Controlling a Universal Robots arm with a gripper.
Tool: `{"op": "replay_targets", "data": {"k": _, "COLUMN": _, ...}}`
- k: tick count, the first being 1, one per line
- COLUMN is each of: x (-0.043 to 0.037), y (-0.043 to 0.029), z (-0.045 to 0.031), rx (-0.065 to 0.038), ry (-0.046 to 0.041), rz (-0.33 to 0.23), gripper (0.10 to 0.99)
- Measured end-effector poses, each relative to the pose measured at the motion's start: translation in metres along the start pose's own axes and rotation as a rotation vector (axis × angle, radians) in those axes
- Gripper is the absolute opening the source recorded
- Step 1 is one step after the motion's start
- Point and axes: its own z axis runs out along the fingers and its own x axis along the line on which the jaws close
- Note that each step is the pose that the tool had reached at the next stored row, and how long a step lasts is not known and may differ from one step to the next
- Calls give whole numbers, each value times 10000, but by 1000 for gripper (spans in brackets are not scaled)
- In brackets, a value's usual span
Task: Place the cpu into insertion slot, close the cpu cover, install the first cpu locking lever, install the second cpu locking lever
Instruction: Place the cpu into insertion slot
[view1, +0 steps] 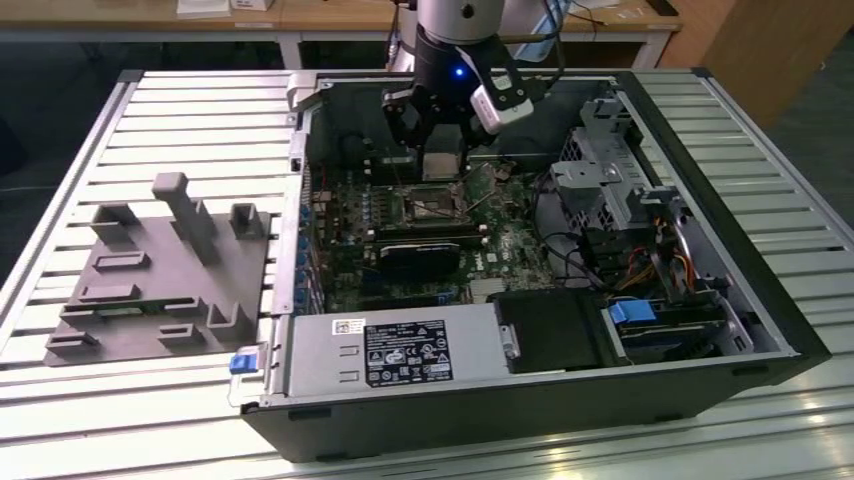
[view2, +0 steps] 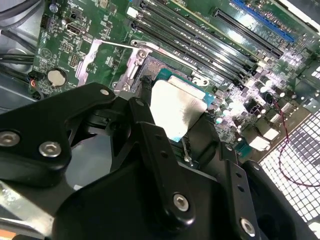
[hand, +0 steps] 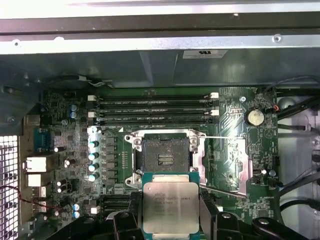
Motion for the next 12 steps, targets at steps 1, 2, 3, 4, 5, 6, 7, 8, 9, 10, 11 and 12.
{"op": "replay_targets", "data": {"k": 1, "x": 0, "y": 0, "z": 0, "rx": 0, "ry": -1, "rz": 1, "gripper": 537}}
{"op": "replay_targets", "data": {"k": 2, "x": 0, "y": 0, "z": 0, "rx": 0, "ry": -1, "rz": 2, "gripper": 537}}
{"op": "replay_targets", "data": {"k": 3, "x": 0, "y": 0, "z": 1, "rx": -1, "ry": -3, "rz": 34, "gripper": 537}}
{"op": "replay_targets", "data": {"k": 4, "x": 0, "y": 0, "z": 3, "rx": -3, "ry": -8, "rz": 187, "gripper": 537}}
{"op": "replay_targets", "data": {"k": 5, "x": 0, "y": 0, "z": 5, "rx": -6, "ry": -15, "rz": 365, "gripper": 537}}
{"op": "replay_targets", "data": {"k": 6, "x": 0, "y": 0, "z": 6, "rx": -7, "ry": -21, "rz": 545, "gripper": 537}}
{"op": "replay_targets", "data": {"k": 7, "x": 0, "y": 0, "z": 8, "rx": -9, "ry": -27, "rz": 725, "gripper": 537}}
{"op": "replay_targets", "data": {"k": 8, "x": 0, "y": 0, "z": 10, "rx": -10, "ry": -33, "rz": 904, "gripper": 537}}
{"op": "replay_targets", "data": {"k": 9, "x": 0, "y": 0, "z": 12, "rx": -11, "ry": -39, "rz": 1085, "gripper": 537}}
{"op": "replay_targets", "data": {"k": 10, "x": 0, "y": 0, "z": 14, "rx": -12, "ry": -46, "rz": 1279, "gripper": 537}}
{"op": "replay_targets", "data": {"k": 11, "x": 0, "y": 0, "z": 16, "rx": -14, "ry": -53, "rz": 1461, "gripper": 537}}
{"op": "replay_targets", "data": {"k": 12, "x": 0, "y": 0, "z": 18, "rx": -16, "ry": -59, "rz": 1639, "gripper": 537}}
